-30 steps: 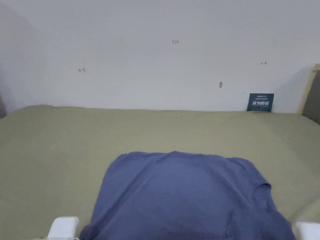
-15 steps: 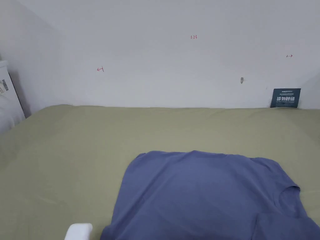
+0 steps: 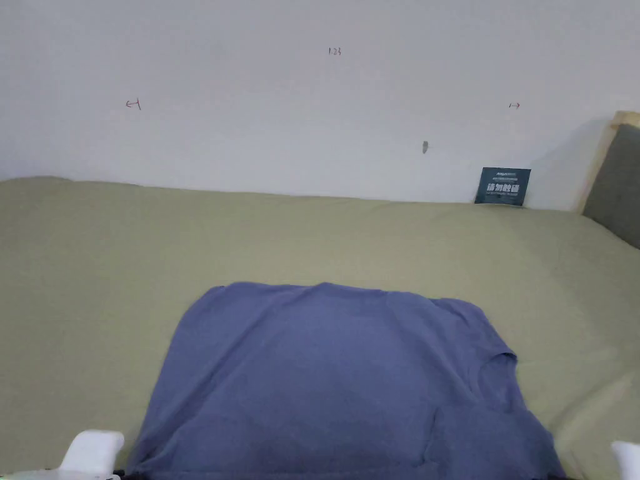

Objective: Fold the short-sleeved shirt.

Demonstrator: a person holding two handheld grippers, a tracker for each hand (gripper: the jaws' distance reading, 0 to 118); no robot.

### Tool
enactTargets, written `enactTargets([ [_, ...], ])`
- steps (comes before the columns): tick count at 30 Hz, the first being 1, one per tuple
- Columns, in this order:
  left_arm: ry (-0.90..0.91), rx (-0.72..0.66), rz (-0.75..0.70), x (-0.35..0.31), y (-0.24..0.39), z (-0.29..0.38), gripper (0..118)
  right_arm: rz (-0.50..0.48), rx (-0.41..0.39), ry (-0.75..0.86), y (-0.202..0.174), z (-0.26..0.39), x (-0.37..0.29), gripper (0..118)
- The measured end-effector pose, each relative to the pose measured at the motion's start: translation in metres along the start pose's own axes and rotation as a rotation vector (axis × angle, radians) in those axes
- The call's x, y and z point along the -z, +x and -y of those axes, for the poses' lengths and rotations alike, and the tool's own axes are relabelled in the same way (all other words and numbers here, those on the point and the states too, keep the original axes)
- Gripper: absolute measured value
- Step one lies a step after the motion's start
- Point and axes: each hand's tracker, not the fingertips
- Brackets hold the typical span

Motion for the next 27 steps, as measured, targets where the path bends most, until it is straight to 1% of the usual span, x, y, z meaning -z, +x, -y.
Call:
enactTargets([
  [3,-0.002,-0.014,0.008,-0.002,0.001,-0.002,9,0.056,-0.02,0.029,-0.008,0.006,0.022,97],
  [5,-0.009,-0.027,0.01,-0.001,0.002,-0.001,9,0.061,-0.027,-0.001,-0.009,0.008,0.034,83],
  [6,-0.012,-0.031,0.013,-0.001,0.0,-0.001,9,0.073,-0.037,-0.04,-0.01,0.008,0.037,83],
  [8,-0.016,-0.035,0.017,-0.003,0.001,0.001,9,0.045,-0.041,-0.053,-0.014,0.01,0.038,9],
  [9,-0.015,-0.036,0.019,-0.004,0.001,0.002,9,0.054,-0.051,-0.034,-0.02,0.011,0.032,5],
  [11,-0.013,-0.039,0.022,-0.011,0.001,0.0,9,0.083,-0.141,-0.022,-0.03,0.004,0.023,5],
  [12,-0.004,-0.042,0.023,-0.014,0.002,-0.001,9,0.101,-0.175,0.003,-0.033,0.001,0.016,5],
  [13,0.005,-0.048,0.03,-0.017,0.003,-0.003,9,0.095,-0.189,0.041,-0.036,-0.003,0.01,5],
  [14,0.01,-0.053,0.035,-0.019,0.0,-0.009,9,0.086,-0.19,0.073,-0.038,-0.008,0.005,5],
  [19,0.076,-0.05,0.035,-0.031,0.003,-0.049,9,0.032,-0.107,0.127,-0.034,-0.053,-0.007,5],
  [21,0.082,-0.04,0.037,-0.027,0.001,-0.075,9,0.02,-0.104,0.127,-0.029,-0.079,-0.004,5],
  [24,0.043,-0.006,0.041,-0.009,-0.002,-0.123,9,0.002,-0.127,0.084,-0.023,-0.124,0.016,5],
  [27,0.013,0.009,0.041,0.018,-0.004,-0.166,9,-0.013,-0.112,0.057,-0.02,-0.161,0.046,5],
])
